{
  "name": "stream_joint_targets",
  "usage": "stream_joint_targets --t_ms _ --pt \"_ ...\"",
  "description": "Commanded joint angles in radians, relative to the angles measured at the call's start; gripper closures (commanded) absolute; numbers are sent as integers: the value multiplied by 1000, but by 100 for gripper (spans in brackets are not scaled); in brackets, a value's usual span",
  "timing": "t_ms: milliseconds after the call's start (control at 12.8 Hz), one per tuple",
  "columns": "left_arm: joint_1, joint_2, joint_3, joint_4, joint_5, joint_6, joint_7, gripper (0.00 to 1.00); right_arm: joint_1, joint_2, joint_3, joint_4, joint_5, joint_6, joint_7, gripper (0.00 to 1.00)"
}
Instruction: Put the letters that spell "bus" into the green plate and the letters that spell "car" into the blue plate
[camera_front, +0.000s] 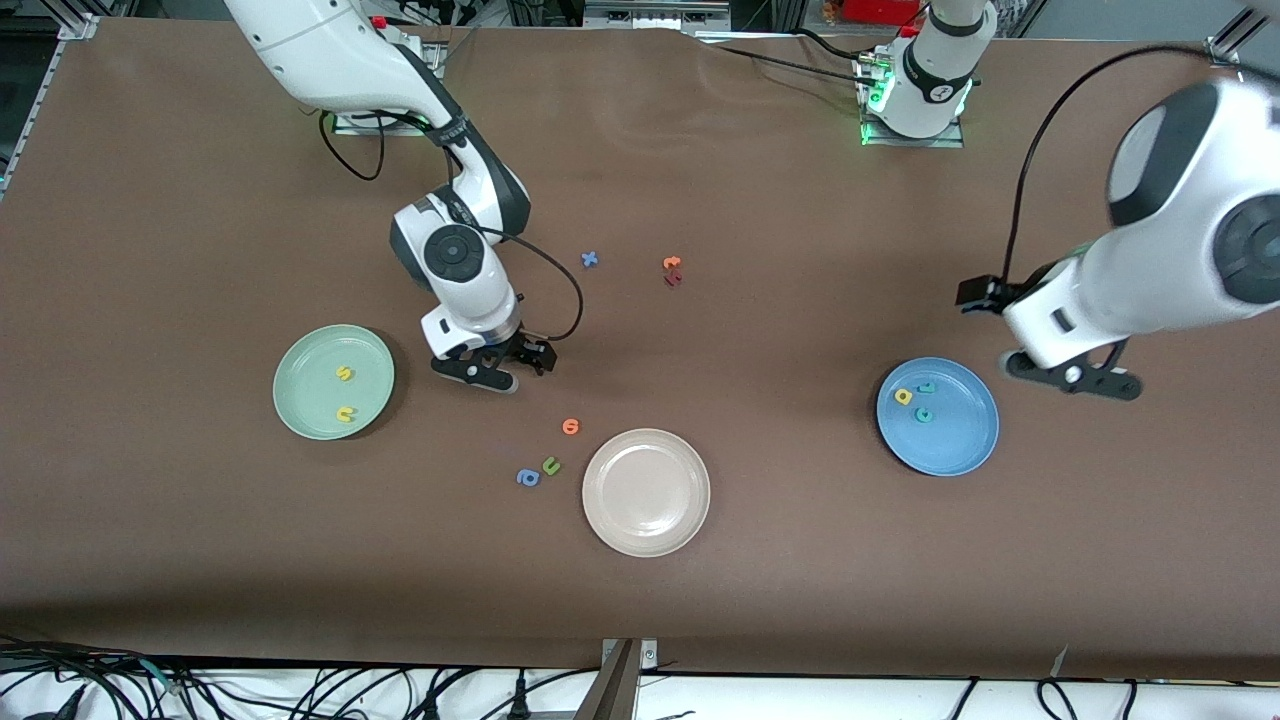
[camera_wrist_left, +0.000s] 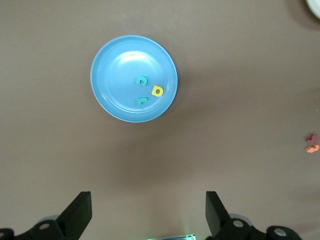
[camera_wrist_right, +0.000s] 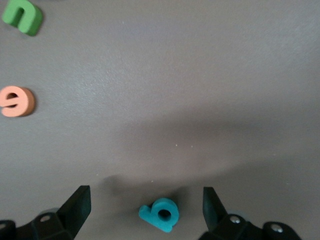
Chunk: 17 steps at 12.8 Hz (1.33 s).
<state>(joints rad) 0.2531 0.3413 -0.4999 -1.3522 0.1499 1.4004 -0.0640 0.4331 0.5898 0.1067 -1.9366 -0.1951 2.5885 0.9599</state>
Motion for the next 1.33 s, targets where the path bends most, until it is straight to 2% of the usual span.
stream_joint_targets --t_ms 0,78,156,312,391,547,703,859,1016,1172,1250 --pt "-181 -106 285 -8 -97 -14 29 0 3 8 -4 4 -29 18 37 1" --pt "-251 -139 393 -19 -134 -14 44 0 3 10 -2 2 -27 18 39 2" --pt "-276 -181 438 -42 -153 -5 58 0 3 10 -2 2 -17 18 62 2" --pt "-279 -266 436 -128 -156 98 67 0 3 10 -2 4 -20 15 169 2" --pt "-278 -297 426 -146 -156 106 66 0 3 10 -2 4 -18 13 186 2" --pt "-276 -362 423 -247 -147 144 64 0 3 12 2 2 -17 10 214 2" --pt "-241 -367 359 -260 -138 149 62 0 3 15 22 1 -15 7 212 3" --pt "-134 -366 250 -259 -135 146 59 0 1 13 40 -10 -15 1 212 3" --pt "-147 -364 264 -243 -135 131 59 0 2 15 41 -12 -15 1 209 3" --pt "-254 -366 390 -249 -136 126 67 0 1 15 41 -12 -15 -1 206 3" --pt "-274 -364 405 -248 -135 126 67 0 1 18 41 -15 -15 1 206 3"
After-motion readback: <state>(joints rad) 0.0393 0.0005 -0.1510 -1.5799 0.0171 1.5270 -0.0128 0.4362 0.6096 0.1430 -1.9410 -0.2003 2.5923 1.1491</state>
